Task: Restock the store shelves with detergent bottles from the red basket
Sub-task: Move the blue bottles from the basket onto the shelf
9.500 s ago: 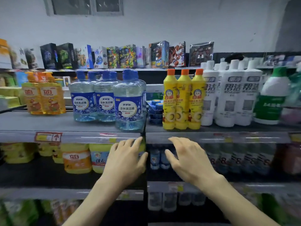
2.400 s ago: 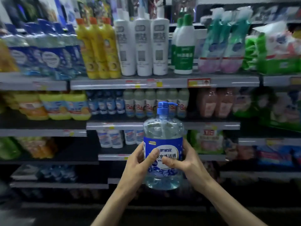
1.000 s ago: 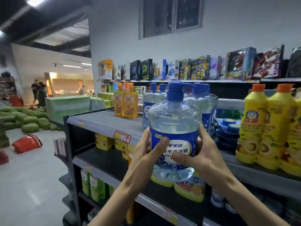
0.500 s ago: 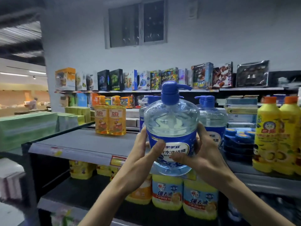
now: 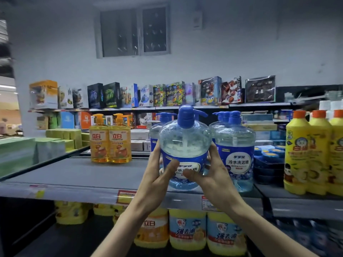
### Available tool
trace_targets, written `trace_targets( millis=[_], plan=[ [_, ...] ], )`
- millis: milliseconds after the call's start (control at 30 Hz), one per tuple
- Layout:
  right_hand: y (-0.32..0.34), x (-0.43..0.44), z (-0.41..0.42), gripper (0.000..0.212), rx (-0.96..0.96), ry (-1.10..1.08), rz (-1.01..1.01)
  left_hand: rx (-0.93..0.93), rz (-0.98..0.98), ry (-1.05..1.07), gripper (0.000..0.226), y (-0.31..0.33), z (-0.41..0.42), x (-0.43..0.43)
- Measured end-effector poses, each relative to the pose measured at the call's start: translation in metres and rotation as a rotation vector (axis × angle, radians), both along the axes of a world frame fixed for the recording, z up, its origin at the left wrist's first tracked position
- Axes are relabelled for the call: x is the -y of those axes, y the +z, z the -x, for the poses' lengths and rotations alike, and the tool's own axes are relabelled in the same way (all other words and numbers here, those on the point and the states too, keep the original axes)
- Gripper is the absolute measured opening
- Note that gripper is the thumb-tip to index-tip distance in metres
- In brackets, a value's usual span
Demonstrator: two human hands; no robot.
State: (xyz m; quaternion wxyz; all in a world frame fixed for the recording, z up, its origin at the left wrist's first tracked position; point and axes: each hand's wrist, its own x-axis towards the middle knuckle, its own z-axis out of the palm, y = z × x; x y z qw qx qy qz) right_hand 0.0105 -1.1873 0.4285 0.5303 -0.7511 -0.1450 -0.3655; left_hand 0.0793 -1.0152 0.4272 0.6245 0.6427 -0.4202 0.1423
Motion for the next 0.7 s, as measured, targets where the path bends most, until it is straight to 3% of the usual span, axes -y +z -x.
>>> trace_targets(
  millis=[233,533,700],
  plan=[
    [0.001,0.005,-0.024,0.092,-0.036,-0.08,0.028,-0.097,-0.023,-0.027,0.061,-0.001,-0.034,0.015],
    [-0.009,0.024,-0.044,0.104,-0.137,-0.151,-0.008,-0.244,-0.161,-0.036,0.087,0.005,-0.061,0.038],
    [-0.006,0.021,-0.036,0.107,-0.244,-0.191,0.03,-0.272,-0.25,-0.057,0.08,0.015,-0.065,0.041]
  ],
)
